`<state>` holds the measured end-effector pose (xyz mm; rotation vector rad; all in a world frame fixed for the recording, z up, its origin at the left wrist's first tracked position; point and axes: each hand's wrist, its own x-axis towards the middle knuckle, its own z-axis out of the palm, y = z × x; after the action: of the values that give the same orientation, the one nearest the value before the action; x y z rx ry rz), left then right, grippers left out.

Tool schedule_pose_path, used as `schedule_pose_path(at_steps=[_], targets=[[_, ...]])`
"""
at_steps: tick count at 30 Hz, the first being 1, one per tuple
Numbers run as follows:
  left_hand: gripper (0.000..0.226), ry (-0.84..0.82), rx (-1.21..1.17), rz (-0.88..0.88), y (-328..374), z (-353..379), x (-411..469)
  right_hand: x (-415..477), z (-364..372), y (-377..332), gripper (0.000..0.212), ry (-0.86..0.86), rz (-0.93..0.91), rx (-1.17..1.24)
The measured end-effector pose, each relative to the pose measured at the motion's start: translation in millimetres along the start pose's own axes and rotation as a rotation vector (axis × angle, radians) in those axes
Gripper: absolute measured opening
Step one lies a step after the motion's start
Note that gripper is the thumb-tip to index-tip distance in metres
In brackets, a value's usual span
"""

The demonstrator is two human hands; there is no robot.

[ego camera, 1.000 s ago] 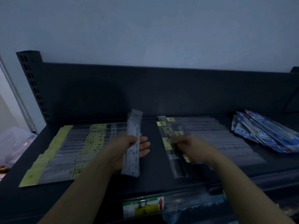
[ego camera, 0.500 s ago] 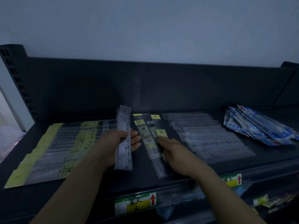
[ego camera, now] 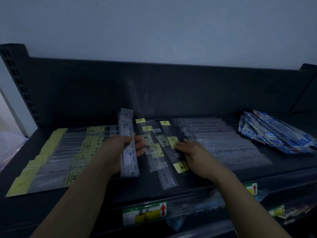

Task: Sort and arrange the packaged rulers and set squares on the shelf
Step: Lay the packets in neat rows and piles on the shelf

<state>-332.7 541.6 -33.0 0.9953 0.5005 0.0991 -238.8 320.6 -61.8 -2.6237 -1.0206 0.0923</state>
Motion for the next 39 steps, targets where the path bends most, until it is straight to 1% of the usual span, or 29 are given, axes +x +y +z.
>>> schedule_pose_path(at_steps=[2, 4, 5, 6, 9, 10, 13, 14, 17, 19, 22, 25, 26, 30, 33, 37, 39], targets=[[0.02, 0.001, -0.018, 0.012, 1, -2, 1, -1, -3, 5, 0.046, 0.052, 0.036, -0.034], [0.021, 0.005, -0.027, 0.019, 1, -2, 1, -2, -4, 8, 0.044, 0.127, 0.041, 0.027], [0.022, 0.006, -0.026, 0.018, 1, -2, 2, -4, -5, 8, 0.043, 0.137, 0.04, 0.049], [0.023, 0.009, -0.024, 0.017, 1, -1, 2, -5, -7, 5, 0.043, 0.128, 0.032, 0.062], [0.023, 0.004, -0.043, 0.011, 0, 2, 1, -9, -3, -8, 0.047, 0.011, -0.026, 0.129], [0.025, -0.004, -0.059, 0.008, 0, 4, 0, -8, -1, -11, 0.047, 0.021, -0.026, 0.174], [0.027, -0.048, -0.098, 0.024, -2, 13, -2, -5, -2, -23, 0.039, 0.174, 0.023, 0.389], [0.026, -0.072, -0.114, 0.044, -4, 18, -3, -4, -4, -28, 0.035, 0.193, 0.044, 0.493], [0.023, -0.123, -0.175, 0.121, -12, 39, -3, -5, -10, -50, 0.018, 0.079, 0.055, 0.893], [0.02, -0.124, -0.222, 0.182, -18, 57, -4, -5, -12, -56, 0.012, 0.044, 0.05, 1.023], [0.019, -0.106, -0.234, 0.249, -24, 76, -3, -7, -16, -47, 0.012, 0.082, 0.049, 1.131], [0.026, -0.136, -0.216, 0.286, -30, 87, -1, -16, -26, -26, 0.016, 0.076, 0.047, 1.17], [0.028, -0.138, -0.209, 0.305, -32, 89, 0, -19, -30, -16, 0.017, 0.064, 0.036, 1.149], [0.02, -0.096, -0.091, 0.413, -34, 97, 3, -34, -57, 41, 0.025, 0.11, 0.058, 0.958], [0.015, -0.044, 0.114, 0.443, -44, 111, 4, -47, -87, 90, 0.024, 0.102, 0.092, 0.881], [0.013, -0.03, 0.408, 0.393, -74, 142, 4, -61, -115, 148, 0.025, -0.015, 0.142, 0.795], [0.014, -0.007, 0.601, 0.381, -90, 156, 4, -66, -120, 170, 0.024, -0.092, 0.157, 0.739]])
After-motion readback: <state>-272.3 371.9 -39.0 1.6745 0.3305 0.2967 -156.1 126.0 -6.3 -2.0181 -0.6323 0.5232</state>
